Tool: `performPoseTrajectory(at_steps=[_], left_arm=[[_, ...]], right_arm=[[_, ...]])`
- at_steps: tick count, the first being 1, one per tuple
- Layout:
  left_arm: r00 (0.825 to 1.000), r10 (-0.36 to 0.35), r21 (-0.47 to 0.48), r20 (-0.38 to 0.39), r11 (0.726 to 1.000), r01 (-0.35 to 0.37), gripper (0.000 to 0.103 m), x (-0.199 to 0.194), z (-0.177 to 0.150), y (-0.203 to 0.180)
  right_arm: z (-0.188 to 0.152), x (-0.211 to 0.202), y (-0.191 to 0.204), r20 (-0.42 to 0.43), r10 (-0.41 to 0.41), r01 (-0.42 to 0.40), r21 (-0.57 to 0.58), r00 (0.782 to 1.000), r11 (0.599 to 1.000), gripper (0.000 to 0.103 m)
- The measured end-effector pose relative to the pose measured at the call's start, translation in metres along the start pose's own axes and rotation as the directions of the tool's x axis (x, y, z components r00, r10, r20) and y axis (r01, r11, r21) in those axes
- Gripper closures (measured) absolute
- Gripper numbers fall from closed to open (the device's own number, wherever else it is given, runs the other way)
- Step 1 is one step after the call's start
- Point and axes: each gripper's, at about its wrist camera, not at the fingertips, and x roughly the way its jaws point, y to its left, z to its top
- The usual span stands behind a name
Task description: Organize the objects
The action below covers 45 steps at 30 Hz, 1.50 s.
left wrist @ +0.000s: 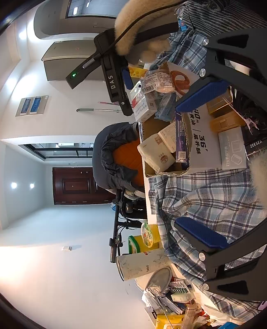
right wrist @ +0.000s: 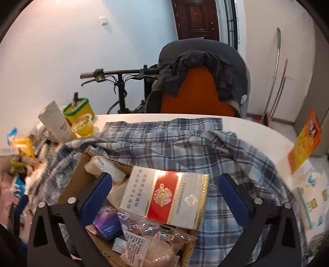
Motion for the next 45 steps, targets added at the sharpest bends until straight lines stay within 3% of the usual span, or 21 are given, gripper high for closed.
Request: performPoseTrajectory(at_steps=[2,6,9,14,21,25,28,29,31,34,36,41,45], left_arm=[[1.000,0.000,0.000,0.001,1.000,0.000,0.000,0.000,0.000,0.000],[1.000,0.000,0.002,0.001,1.000,0.000,0.000,0.000,0.000,0.000],[1.000,-0.001,0.001,0.007,1.000,0.001,0.000,0.000,0.000,0.000],[1.000,-0.001,0.001,0.009,1.000,0.001,0.000,-0.001,0.000,0.000],[1.000,-0.008,0.001,0.013,1.000,0.008,0.000,-0.002,-0.001,-0.001],[1.000,-0.010,0.003,0.013,1.000,0.010,0.000,-0.002,-0.001,-0.002],[1.000,-0.009,-0.004,0.008,1.000,0.009,0.000,-0.002,-0.001,-0.001],[1.000,-0.009,-0.006,0.007,1.000,0.009,0.000,-0.002,-0.001,0.000],[1.000,-0.009,-0.008,0.005,1.000,0.009,0.000,-0.003,-0.001,0.000],[1.000,-0.010,-0.007,0.008,1.000,0.010,0.000,-0.003,-0.001,0.000],[1.000,-0.010,-0.003,0.009,1.000,0.010,0.000,-0.002,-0.001,0.000],[1.000,-0.010,0.004,0.006,1.000,0.010,0.000,-0.001,-0.002,-0.001],[1.000,-0.009,0.005,0.006,1.000,0.009,0.000,-0.002,-0.002,-0.001]], right_arm=[[0.000,-0.006,0.002,0.031,-0.022,0.022,-0.011,0.999,1.000,0.000],[-0.002,-0.029,-0.005,0.110,0.033,-0.037,0.037,0.993,0.999,0.000],[-0.011,-0.054,-0.008,0.184,0.083,-0.092,0.042,0.979,0.995,0.000],[-0.045,-0.096,-0.005,0.299,0.105,-0.100,-0.031,0.949,0.995,0.000],[-0.098,-0.147,0.000,0.432,0.122,-0.080,-0.113,0.893,0.990,0.000],[-0.119,-0.169,0.001,0.528,0.195,-0.119,-0.175,0.826,0.977,0.000],[-0.111,-0.163,-0.004,0.602,0.033,0.044,-0.114,0.798,0.993,0.000],[-0.101,-0.155,-0.010,0.593,-0.020,0.077,-0.072,0.805,0.994,0.000],[-0.071,-0.127,-0.030,0.512,-0.150,0.156,0.032,0.846,0.987,0.000],[-0.041,-0.074,-0.066,0.361,-0.210,0.179,0.118,0.909,0.977,0.000],[-0.031,-0.038,-0.081,0.249,-0.237,0.206,0.142,0.939,0.968,0.000],[-0.035,-0.006,-0.071,0.164,-0.241,0.230,0.080,0.957,0.970,0.000],[-0.040,-0.011,-0.060,0.188,-0.233,0.229,0.043,0.954,0.972,0.000]])
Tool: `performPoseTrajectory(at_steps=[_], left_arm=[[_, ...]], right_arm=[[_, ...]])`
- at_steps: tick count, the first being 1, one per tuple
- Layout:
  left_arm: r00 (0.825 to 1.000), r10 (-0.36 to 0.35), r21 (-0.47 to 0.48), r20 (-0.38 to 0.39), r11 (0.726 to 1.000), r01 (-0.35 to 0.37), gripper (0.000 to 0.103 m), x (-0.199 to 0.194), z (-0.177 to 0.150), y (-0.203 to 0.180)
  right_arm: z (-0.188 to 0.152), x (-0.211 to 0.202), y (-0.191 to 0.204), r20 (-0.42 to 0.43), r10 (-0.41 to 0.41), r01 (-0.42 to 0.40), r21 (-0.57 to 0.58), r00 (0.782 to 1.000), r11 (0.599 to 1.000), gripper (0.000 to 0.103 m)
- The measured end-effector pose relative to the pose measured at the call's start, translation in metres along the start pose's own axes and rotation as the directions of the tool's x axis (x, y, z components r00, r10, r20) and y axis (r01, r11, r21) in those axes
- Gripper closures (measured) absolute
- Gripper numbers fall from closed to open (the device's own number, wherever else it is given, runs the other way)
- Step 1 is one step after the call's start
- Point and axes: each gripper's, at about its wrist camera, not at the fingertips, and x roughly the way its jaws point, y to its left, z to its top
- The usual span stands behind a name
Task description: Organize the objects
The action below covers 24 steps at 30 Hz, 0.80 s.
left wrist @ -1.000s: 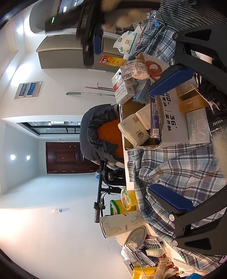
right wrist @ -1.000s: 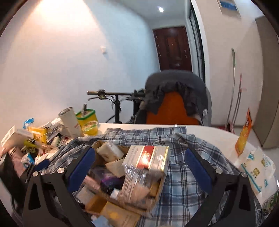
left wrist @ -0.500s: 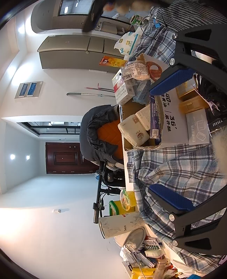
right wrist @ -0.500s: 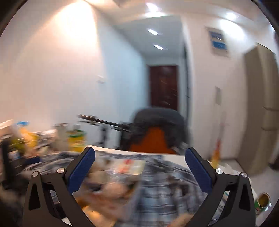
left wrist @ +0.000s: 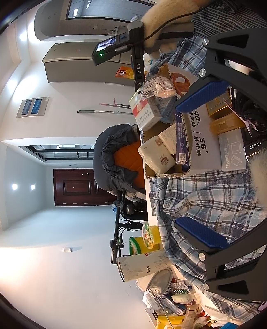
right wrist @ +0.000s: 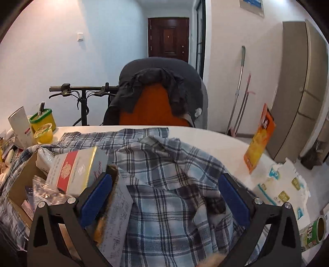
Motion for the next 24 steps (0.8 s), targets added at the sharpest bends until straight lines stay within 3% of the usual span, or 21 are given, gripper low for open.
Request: performPoseTrajectory(at_steps=[9,15,20,24], left_arm=[[1.000,0.000,0.000,-0.005,1.000,0.000,0.000,0.000,-0.001,-0.001],[1.000,0.000,-0.001,-0.001,1.000,0.000,0.000,-0.001,-0.002,-0.001],[1.000,-0.001,0.002,0.002,1.000,0.001,0.000,-0.002,-0.002,-0.001],[1.000,-0.002,0.000,0.011,1.000,0.002,0.000,-0.005,-0.001,-0.001]], right_arm=[[0.012,-0.018,-0.005,0.066,0.022,-0.026,0.057,0.998,0.998,0.000],[0.006,-0.033,-0.004,0.092,0.111,-0.118,0.081,0.990,0.990,0.000],[-0.013,-0.077,0.002,0.163,0.187,-0.191,0.008,0.969,0.982,0.000],[-0.030,-0.140,0.005,0.248,0.238,-0.224,-0.085,0.939,0.971,0.000]])
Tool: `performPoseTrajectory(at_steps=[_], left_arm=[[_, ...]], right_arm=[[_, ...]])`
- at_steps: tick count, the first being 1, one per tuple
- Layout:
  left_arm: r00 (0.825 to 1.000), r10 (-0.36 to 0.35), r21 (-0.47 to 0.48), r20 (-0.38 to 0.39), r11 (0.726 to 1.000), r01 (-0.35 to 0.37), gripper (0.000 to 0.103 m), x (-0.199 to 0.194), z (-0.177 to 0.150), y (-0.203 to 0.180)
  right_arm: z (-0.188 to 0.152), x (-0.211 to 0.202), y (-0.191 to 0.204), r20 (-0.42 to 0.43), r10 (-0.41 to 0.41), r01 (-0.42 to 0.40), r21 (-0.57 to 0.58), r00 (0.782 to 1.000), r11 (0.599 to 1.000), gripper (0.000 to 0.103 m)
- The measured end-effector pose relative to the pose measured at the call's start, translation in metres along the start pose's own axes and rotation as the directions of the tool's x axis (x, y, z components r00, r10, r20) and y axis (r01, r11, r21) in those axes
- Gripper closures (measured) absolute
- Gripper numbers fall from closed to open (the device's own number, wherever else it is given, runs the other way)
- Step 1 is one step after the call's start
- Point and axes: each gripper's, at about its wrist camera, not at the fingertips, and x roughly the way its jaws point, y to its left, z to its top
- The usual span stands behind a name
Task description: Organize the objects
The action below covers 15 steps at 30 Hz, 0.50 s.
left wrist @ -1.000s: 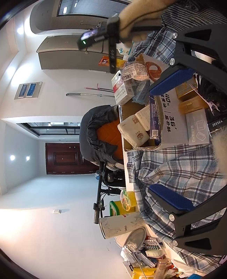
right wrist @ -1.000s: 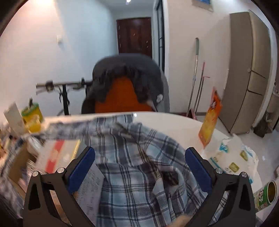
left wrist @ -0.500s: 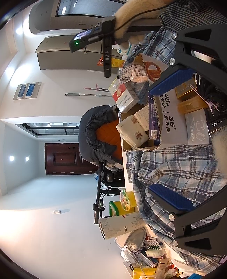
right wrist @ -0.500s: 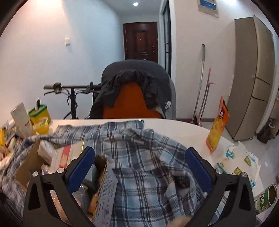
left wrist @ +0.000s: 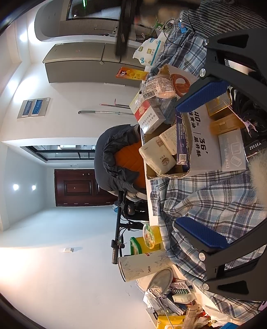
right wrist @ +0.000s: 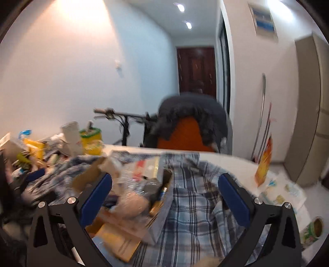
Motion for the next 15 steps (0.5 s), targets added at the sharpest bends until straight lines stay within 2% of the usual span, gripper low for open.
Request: performPoseTrajectory(at_steps=[4,6,8,11,14,15], left_arm=[[1.000,0.000,-0.003,0.008,1.000,0.000,0.000,-0.003,0.001,0.000],[1.000,0.019,-0.007,0.012,1.000,-0.019,0.000,-0.004,0.001,0.001],[1.000,0.024,-0.009,0.017,1.000,-0.024,0.000,-0.006,0.001,0.001],[0.998,0.025,-0.004,0.054,1.000,-0.025,0.000,-0.014,0.003,0.001],[0.998,-0.002,0.009,0.067,1.000,0.001,0.000,-0.022,0.005,-0.004],[0.997,-0.013,0.028,0.073,1.000,0.011,0.000,-0.026,0.005,-0.008]], right_arm=[[-0.010,-0.074,0.013,0.135,0.007,-0.007,0.002,0.991,1.000,0.000],[-0.022,-0.099,0.021,0.179,-0.019,0.016,0.019,0.984,1.000,0.000],[-0.043,-0.114,0.026,0.197,-0.007,-0.002,0.043,0.980,0.999,0.000],[-0.074,-0.107,0.028,0.118,0.050,-0.054,0.033,0.992,0.998,0.000],[-0.103,-0.087,0.020,0.064,0.130,-0.134,0.067,0.989,0.989,0.000],[-0.112,-0.077,0.018,0.036,0.128,-0.131,0.075,0.991,0.989,0.000]])
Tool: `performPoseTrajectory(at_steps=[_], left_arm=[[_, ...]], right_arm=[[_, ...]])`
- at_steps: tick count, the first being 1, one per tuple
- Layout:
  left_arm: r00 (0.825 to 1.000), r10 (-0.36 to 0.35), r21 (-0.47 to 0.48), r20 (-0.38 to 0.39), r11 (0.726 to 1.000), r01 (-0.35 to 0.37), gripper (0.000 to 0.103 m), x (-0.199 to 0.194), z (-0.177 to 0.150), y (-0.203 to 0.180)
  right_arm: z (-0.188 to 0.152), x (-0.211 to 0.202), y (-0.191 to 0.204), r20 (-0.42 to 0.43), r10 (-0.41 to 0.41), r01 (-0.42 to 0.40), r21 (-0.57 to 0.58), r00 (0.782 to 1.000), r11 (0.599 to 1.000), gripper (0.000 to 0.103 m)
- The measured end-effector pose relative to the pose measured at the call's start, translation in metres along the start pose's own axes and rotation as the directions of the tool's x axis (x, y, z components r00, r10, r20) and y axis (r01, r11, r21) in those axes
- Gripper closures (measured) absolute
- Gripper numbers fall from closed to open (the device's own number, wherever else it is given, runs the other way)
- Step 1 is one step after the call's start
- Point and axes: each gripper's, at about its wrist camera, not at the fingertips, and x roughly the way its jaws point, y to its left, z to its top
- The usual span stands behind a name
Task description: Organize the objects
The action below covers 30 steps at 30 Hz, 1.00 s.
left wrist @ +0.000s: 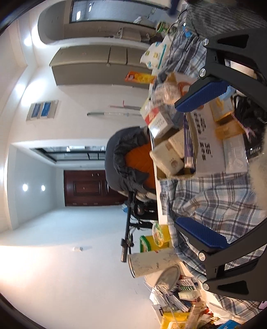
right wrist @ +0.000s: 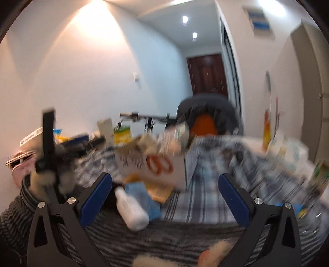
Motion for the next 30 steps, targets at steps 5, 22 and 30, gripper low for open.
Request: performPoseTrajectory(at_steps=[5,22,30], left_arm=[[0.999,0.041,0.031,0.006,0.999,-0.041,0.000,-0.029,0.000,-0.012],[0.992,0.082,0.025,-0.091,0.997,-0.080,0.000,-0.100,-0.063,-0.019],[0.992,0.072,-0.007,-0.100,0.997,-0.073,0.000,-0.101,-0.065,-0.014]], right_arm=[[-0.008,0.025,-0.002,-0.115,0.008,-0.009,-0.005,0.993,1.000,0.000],[-0.015,0.012,0.012,-0.091,-0.013,0.008,-0.058,0.996,0.998,0.000],[-0.016,0.015,0.014,-0.111,-0.027,0.020,-0.072,0.993,0.997,0.000]])
